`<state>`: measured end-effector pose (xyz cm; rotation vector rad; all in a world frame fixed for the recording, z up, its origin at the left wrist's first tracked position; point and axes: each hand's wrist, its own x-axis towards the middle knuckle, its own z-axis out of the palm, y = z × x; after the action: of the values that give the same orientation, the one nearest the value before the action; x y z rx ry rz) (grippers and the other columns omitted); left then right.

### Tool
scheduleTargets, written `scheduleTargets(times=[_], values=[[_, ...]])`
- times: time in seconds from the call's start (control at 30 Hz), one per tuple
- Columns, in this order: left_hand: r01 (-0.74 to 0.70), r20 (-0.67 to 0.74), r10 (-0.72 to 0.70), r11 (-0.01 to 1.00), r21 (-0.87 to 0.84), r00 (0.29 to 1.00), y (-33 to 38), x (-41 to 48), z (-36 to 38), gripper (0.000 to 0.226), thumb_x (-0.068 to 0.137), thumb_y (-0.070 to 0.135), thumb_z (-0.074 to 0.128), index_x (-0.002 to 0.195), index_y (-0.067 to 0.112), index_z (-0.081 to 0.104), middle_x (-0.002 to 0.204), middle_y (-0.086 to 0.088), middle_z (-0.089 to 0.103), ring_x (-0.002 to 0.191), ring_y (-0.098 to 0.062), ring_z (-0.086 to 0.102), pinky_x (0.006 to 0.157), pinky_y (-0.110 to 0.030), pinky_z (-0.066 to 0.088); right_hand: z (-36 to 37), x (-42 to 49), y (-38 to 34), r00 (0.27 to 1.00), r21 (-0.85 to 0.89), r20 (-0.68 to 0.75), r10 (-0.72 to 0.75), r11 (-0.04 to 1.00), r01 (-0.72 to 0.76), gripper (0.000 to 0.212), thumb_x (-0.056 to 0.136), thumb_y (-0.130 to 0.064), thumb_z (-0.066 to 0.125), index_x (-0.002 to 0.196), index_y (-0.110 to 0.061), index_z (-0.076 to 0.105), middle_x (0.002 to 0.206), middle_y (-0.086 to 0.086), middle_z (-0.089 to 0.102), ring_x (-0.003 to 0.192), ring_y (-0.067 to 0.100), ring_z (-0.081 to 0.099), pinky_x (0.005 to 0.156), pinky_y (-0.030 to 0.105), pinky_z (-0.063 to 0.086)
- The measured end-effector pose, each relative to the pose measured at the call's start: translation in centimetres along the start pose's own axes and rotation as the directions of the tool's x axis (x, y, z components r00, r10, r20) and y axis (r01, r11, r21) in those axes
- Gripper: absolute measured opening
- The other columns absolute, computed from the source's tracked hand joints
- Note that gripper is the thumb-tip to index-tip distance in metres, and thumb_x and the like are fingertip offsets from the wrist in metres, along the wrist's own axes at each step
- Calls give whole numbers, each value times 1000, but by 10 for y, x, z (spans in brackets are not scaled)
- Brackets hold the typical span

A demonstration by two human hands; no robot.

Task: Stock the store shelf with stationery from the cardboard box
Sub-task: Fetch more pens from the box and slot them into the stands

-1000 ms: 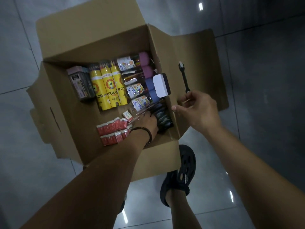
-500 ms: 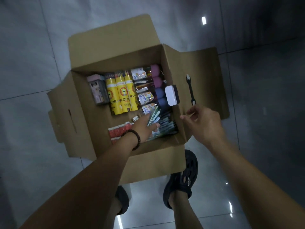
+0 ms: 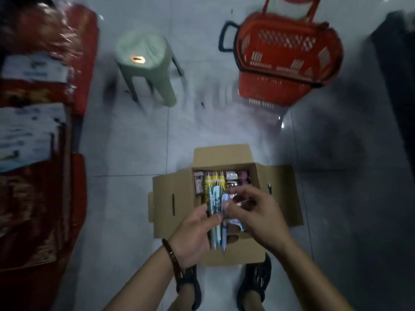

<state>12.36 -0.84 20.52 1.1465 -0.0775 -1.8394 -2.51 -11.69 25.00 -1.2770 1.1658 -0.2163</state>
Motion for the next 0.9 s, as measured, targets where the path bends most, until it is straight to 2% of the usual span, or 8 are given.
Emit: scheduleTargets(times=[0.13,0.27,0.37,0.47,0.63,0.7,0.8,0.9], values=[[-94,-3,94,996,8,996,79,-119,37,39,102,8,59,141,2,57,138,-33,61,128,-54,58,109,-74,40,26,-68,-120,993,39,91,-68,997,65,9,88,-3,82,91,-11,80,87,10,74,59,12,70,50,27,57],[-239,-61,242,970,52,968,121,-232,62,40,99,3,56,138,-1,57,138,-38,58,129,-55,57,110,-75,38,58,-129,-203,971,-5,143,-191,981,194,8,88,-13,83,92,-20,83,80,-4,73,69,18,71,62,43,64],[-359,-110,363,932,59,925,129,-312,71,38,103,0,52,140,3,57,139,-36,58,128,-55,58,109,-71,43,86,-172,-247,942,43,234,-241,970,238,5,92,-11,80,88,-13,79,77,13,71,67,22,67,60,40,61],[-432,-179,432,901,41,884,129,-394,82,34,105,0,53,139,5,58,137,-35,60,120,-53,63,98,-61,54,121,-216,-284,892,103,333,-306,952,288,4,93,-6,78,90,-9,77,83,20,75,68,19,66,61,31,54],[-603,-376,565,798,22,734,107,-514,87,34,106,6,56,140,6,57,128,-27,66,112,-47,65,100,-60,54,197,-286,-332,747,111,527,-406,904,413,28,93,-7,79,114,-25,74,78,14,73,66,20,65,66,36,55],[-663,-454,590,748,-1,667,90,-554,80,37,106,6,57,143,8,54,123,-29,67,110,-47,66,100,-59,52,233,-318,-344,663,111,590,-460,860,498,38,95,-7,76,120,-35,73,79,12,71,65,17,65,63,30,54],[-760,-546,640,650,10,540,63,-614,61,37,105,5,59,142,8,55,116,-29,66,102,-44,67,94,-53,52,294,-368,-352,558,112,651,-515,792,600,40,94,-6,77,118,-38,74,81,1,70,66,11,68,59,22,54],[-831,-614,682,551,74,398,31,-679,36,36,104,0,58,139,9,57,110,-31,65,90,-39,65,85,-48,54,367,-422,-348,477,94,715,-511,747,658,44,82,-17,91,113,-42,73,86,2,74,71,20,74,62,35,62]])
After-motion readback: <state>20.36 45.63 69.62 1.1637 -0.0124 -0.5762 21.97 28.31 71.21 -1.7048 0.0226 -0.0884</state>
